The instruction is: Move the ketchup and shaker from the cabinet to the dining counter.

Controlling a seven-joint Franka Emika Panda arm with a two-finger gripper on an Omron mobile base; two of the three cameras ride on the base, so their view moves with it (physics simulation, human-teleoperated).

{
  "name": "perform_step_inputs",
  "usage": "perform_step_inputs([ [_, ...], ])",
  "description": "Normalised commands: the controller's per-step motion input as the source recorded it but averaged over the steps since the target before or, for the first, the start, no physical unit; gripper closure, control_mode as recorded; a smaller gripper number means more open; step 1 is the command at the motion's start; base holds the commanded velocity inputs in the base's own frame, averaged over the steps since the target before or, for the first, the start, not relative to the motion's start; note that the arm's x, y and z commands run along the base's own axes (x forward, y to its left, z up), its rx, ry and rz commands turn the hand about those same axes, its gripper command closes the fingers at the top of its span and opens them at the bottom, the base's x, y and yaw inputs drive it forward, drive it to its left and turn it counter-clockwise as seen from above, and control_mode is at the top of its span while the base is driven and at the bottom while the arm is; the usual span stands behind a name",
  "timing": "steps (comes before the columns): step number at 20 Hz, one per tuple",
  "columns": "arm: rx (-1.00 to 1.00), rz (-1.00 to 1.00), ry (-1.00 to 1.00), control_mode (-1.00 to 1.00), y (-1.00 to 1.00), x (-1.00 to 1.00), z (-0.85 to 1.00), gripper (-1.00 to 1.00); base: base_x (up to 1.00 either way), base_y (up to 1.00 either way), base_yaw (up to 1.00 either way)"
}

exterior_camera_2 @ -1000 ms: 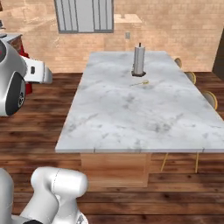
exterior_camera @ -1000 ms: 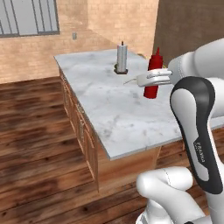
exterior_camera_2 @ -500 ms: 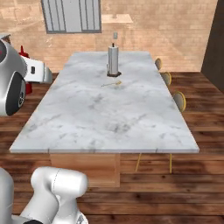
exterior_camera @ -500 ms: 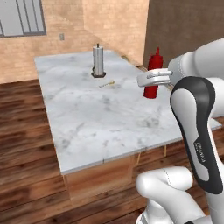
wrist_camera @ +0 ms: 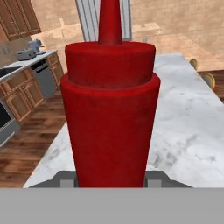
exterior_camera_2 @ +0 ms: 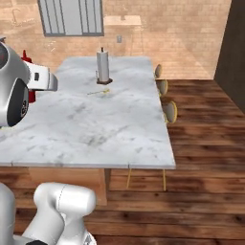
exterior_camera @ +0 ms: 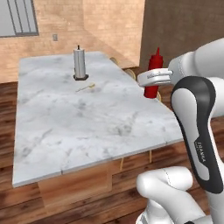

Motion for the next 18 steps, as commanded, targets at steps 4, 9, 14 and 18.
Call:
perform_step_inputs([
  [4,0.00,0.00,0.00,1.00,0.00,0.00,0.00,1.00,0.30,-0.64,0.11],
  [9,0.00,0.00,0.00,1.00,0.00,0.00,0.00,1.00,0.29,-0.61,0.15],
  [14,0.00,0.00,0.00,1.00,0.00,0.00,0.00,1.00,0.29,-0.62,0.14],
  [18,0.00,0.00,0.00,1.00,0.00,0.00,0.00,1.00,0.29,-0.66,0.11],
])
